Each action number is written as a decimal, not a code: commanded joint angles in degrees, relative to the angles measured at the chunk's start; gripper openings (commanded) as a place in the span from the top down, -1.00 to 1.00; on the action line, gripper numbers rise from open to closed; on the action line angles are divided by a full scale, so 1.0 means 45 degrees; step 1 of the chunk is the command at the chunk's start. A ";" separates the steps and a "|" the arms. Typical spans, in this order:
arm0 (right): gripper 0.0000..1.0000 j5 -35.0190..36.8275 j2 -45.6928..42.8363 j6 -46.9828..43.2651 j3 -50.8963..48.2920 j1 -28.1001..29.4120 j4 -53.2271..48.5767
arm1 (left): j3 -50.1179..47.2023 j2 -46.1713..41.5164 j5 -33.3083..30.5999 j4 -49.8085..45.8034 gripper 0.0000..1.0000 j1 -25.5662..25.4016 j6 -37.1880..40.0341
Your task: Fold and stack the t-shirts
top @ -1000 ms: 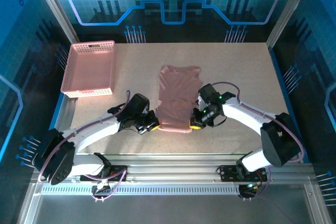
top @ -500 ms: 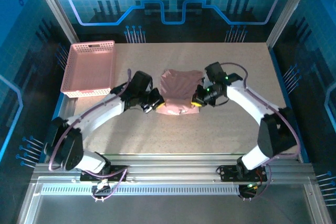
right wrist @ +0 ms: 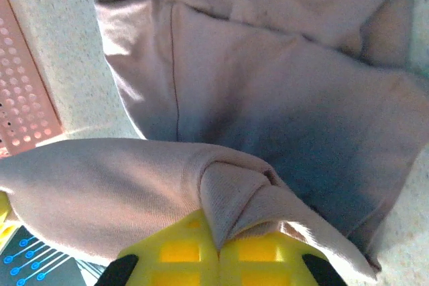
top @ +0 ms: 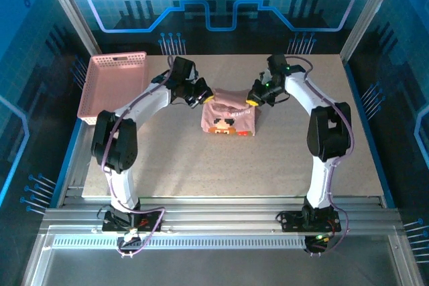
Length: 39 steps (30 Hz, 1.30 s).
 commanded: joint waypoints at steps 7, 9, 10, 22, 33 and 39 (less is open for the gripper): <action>0.50 -0.0032 0.3101 -0.0090 0.3342 -0.0612 -0.0916 | 0.4209 0.3975 0.1080 -0.0446 0.72 0.0459 0.0629; 0.06 -0.0113 0.3923 0.0079 0.4391 -0.0787 -0.1011 | 0.5154 0.4719 0.1219 -0.0446 0.27 0.0518 0.0455; -0.05 -0.0234 0.4218 0.0174 0.4834 -0.0891 -0.0975 | 0.5534 0.4959 0.1289 -0.0301 0.04 0.0549 0.0327; -0.92 -0.0918 -0.0333 -0.0709 0.0870 -0.1600 0.0589 | 0.4748 0.1387 0.0968 -0.0373 -0.85 0.1401 0.1272; -1.00 0.2420 -0.7886 -0.3088 -1.0419 -0.1561 0.3736 | -0.7438 -0.7103 -0.4740 0.2157 -0.98 0.1484 0.5225; -1.00 0.6489 -1.1333 -0.4355 -1.2902 -0.1948 0.5433 | -1.0789 -0.9561 -0.8552 0.4834 -0.98 0.2299 0.7195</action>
